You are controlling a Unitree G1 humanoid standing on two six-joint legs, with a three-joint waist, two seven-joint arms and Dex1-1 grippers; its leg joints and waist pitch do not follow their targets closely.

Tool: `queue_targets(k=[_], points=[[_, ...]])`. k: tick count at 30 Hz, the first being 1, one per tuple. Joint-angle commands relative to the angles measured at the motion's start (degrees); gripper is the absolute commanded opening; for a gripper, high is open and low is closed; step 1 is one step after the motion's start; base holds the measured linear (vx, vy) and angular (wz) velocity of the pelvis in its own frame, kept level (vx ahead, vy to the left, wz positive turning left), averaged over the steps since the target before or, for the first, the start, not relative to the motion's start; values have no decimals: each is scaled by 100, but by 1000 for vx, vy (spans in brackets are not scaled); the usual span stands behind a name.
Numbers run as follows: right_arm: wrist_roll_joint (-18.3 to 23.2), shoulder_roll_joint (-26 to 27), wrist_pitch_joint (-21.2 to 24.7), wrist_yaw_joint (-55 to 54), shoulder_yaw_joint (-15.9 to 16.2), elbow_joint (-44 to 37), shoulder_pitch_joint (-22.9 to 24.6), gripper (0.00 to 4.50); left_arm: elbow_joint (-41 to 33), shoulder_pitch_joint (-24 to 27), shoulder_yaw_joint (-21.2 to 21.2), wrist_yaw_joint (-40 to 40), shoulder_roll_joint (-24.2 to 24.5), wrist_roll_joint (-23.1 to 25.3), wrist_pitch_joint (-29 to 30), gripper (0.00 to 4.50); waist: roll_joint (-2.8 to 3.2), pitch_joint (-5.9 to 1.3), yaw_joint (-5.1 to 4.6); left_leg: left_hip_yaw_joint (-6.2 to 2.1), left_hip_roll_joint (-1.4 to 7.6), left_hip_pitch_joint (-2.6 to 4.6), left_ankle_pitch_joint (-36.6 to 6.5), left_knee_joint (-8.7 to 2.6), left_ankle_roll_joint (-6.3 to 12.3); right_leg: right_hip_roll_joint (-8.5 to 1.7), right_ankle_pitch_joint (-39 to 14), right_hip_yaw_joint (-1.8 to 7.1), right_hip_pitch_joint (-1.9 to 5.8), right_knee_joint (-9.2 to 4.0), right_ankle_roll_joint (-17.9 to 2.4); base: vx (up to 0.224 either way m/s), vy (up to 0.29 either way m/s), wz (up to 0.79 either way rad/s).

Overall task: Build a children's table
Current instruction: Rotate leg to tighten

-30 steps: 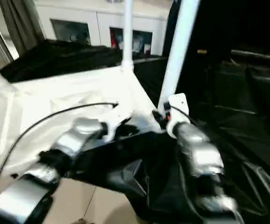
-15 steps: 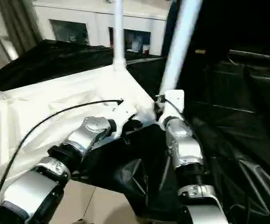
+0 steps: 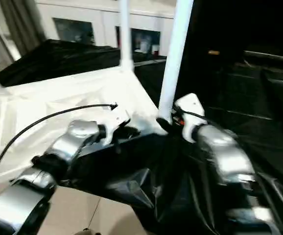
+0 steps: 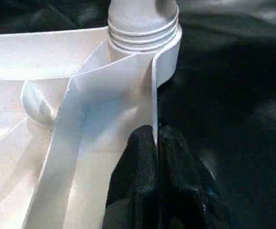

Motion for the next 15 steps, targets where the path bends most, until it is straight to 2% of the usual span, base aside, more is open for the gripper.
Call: queue_targets(k=[1,2,4,6,8,9,13,14,15], points=[[139,-125,96,401,94,-192,65,404,-543,-9,5,-460,-56,-436,-372,0,-117,-429,11,26,109,56,-1004,-337,581,-289,-1286,248,384,-315,-1188,0,0,0],[139,-125,96,401,94,-192,65,404,-543,-9,5,-460,-56,-436,-372,0,-114,-420,18,29,108,61,-1086,-344,541,-297,-1456,246,372,-338,-1162,0,0,0],[223,-451,141,919,182,-286,178,404,-1007,219,-110,-1069,146,-597,-177,0,-130,-413,51,24,132,75,-1161,-356,475,-311,-1659,248,371,-351,-1107,0,0,0],[258,-557,127,1099,222,-315,216,404,-1123,270,-117,-1190,195,-627,-136,0,-131,-405,79,42,123,83,-1205,-349,457,-296,-1809,254,339,-369,-1029,0,0,0],[352,-633,194,1260,231,-375,268,404,-1167,296,-98,-1211,224,-623,-125,0,-143,-408,86,32,122,69,-1148,-353,440,-304,-1912,244,347,-373,-967,0,0,0],[387,-669,213,1322,236,-400,286,379,-1201,312,-87,-1225,234,-622,-108,0,-151,-406,84,27,120,58,-1132,-354,419,-305,-1947,240,351,-374,-939,0,0,0],[465,-669,239,1418,170,-374,272,366,-1320,355,-68,-1284,275,-625,-14,0,-143,-403,76,17,111,50,-1157,-355,382,-308,-2081,232,350,-387,-863,0,0,0],[479,-666,238,1430,163,-373,269,339,-1340,361,-69,-1288,278,-627,0,0,-148,-408,72,14,113,47,-1132,-355,376,-309,-2065,232,352,-386,-856,0,0,0],[524,-658,249,1460,156,-366,256,339,-1415,389,-80,-1323,295,-642,50,0,-152,-409,71,16,110,48,-1114,-351,379,-304,-2045,233,348,-385,-856,0,0,0]])
